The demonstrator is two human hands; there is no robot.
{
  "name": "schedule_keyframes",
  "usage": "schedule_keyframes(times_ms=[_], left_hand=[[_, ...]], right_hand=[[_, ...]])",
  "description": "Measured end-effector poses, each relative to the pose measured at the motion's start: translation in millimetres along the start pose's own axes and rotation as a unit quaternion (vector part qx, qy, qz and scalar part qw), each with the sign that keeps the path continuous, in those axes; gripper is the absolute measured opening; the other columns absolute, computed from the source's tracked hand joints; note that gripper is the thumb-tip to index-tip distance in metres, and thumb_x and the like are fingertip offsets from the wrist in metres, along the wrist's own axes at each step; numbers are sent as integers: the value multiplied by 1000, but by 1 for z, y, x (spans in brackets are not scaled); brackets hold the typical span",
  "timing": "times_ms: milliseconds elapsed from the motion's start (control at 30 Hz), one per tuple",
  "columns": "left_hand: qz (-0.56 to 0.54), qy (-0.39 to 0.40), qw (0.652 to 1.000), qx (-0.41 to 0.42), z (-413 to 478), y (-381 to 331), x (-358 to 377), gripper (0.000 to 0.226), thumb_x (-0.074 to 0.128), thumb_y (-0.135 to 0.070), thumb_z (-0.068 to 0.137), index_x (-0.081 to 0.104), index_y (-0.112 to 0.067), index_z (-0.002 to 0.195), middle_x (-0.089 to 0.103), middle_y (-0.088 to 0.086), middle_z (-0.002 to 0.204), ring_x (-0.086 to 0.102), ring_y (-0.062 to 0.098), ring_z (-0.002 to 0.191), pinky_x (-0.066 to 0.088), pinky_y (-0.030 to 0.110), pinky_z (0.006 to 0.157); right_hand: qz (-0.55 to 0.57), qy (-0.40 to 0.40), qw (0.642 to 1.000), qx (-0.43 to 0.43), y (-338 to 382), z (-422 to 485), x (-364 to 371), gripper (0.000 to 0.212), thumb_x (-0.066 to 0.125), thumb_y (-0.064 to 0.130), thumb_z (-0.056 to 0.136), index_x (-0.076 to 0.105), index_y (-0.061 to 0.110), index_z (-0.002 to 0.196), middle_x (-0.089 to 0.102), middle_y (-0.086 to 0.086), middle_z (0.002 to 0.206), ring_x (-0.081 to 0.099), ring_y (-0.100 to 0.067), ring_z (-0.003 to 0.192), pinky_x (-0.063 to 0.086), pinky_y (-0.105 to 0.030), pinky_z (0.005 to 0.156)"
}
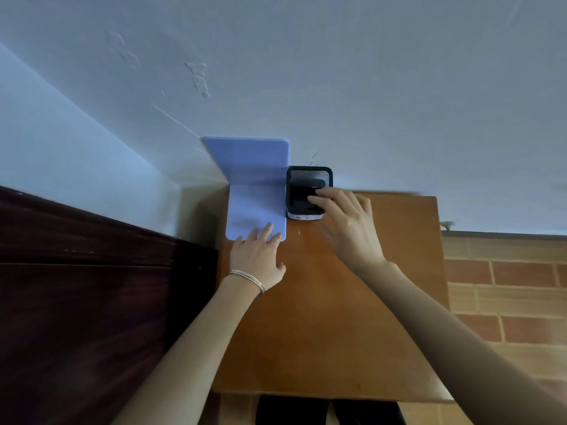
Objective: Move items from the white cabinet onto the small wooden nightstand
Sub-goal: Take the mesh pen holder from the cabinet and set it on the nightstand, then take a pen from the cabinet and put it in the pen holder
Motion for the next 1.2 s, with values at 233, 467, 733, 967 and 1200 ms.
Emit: schedule_keyframes(times_ms=[233,467,733,967,1200], left_hand=[[0,-83,996,17,-49,-18,-107,43,43,-38,90,50,-20,129,54,1,128,48,22,116,36,33,89],[20,-253,947,196,-130,-110,-258,42,70,-27,72,67,-7,109,67,13,105,61,32,98,47,46,84],[52,-299,872,385,-229,-270,-340,57,34,-41,85,52,-13,132,51,12,136,47,30,124,38,50,101],[76,-280,798,528,-331,-443,-325,57,34,-42,84,55,-14,130,54,12,132,50,31,121,40,52,98],[139,-255,674,679,-480,-611,-254,59,33,-45,84,46,-20,137,46,8,141,40,27,130,35,52,102]], right_hand=[[-90,94,991,23,14,-14,-88,60,70,19,76,46,17,131,51,-5,133,41,-23,128,27,-51,103],[-142,95,981,96,28,-38,-250,61,61,20,79,39,18,136,44,-6,140,31,-23,135,18,-51,109],[-219,-6,957,191,49,-141,-440,54,43,43,86,32,24,135,47,-5,139,41,-26,130,30,-59,104],[-249,-35,906,340,37,-322,-549,64,49,43,87,23,26,143,32,-3,149,25,-22,138,21,-55,110],[-264,-47,834,483,65,-538,-635,63,33,52,88,18,27,145,25,-3,152,17,-22,141,15,-49,113]])
Point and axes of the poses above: each hand's wrist, its own z-axis towards the middle knuckle, its own x-axis out of the palm, y = z × x, the point moved 7 cm from there along z, towards the middle knuckle
